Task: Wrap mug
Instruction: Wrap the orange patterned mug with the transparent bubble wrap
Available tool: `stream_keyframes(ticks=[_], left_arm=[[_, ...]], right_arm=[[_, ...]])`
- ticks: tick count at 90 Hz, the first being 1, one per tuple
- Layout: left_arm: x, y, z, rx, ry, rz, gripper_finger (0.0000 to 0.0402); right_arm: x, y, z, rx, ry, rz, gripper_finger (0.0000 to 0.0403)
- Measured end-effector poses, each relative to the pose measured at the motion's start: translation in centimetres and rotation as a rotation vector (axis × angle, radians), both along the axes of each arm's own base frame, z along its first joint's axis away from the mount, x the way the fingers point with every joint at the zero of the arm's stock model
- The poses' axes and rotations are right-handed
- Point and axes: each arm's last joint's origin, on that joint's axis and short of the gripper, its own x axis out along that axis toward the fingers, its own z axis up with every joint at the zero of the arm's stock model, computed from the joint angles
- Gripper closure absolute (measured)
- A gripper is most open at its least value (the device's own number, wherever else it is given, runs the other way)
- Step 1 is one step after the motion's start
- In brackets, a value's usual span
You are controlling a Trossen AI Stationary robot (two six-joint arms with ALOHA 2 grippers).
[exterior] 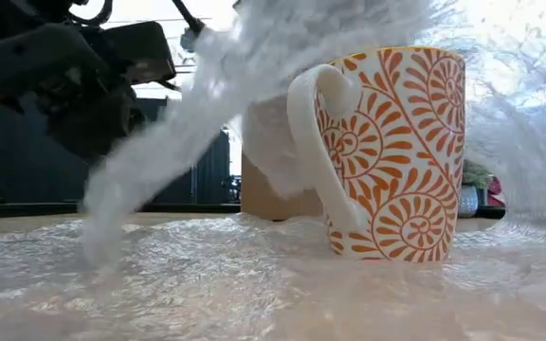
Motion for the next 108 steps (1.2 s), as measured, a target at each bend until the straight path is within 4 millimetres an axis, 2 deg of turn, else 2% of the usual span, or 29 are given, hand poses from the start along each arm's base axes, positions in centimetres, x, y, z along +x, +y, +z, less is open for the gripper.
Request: stream_keyframes(ticks=[10,16,23,35,43,60,76,108], left_arm=[[0.0,0.0,0.0,0.003,-0.003,0.003,0.0272],[0.0,0.0,0.0,0.002,-0.004,0.003,0.0272],[0.0,0.0,0.0,0.002,-0.005,0.001,0.0272],[0.1,-0.1,0.1,0.000,-0.010,0.001,0.0272],[0.1,-0.1,0.1,-0.001,-0.013,0.001,0.0272],[0.1,-0.1,0.1,-0.002,-0.015,0.001,0.0272],[0.1,-0.1,0.2,-0.002,-0.015,-0.001,0.0272],[0.1,-0.2,0.2,-0.004,-0.019,-0.003,0.0272]], right_arm=[[-1.6,0.8,1.8,-0.013,0.127,-0.010,0.0232],[-3.0,1.3,2.1,-0.023,0.221,-0.035,0.0220],[-4.5,2.1,1.5,-0.062,0.319,-0.101,0.0214],[-5.8,2.7,-1.2,-0.129,0.405,-0.198,0.0211],[-5.5,2.2,-2.5,-0.118,0.411,-0.238,0.0211],[-4.0,1.0,-4.0,-0.076,0.347,-0.259,0.0211],[-4.1,-0.1,-7.2,-0.092,0.413,-0.301,0.0211],[-4.0,-0.8,-11.5,-0.009,0.339,-0.349,0.0211]])
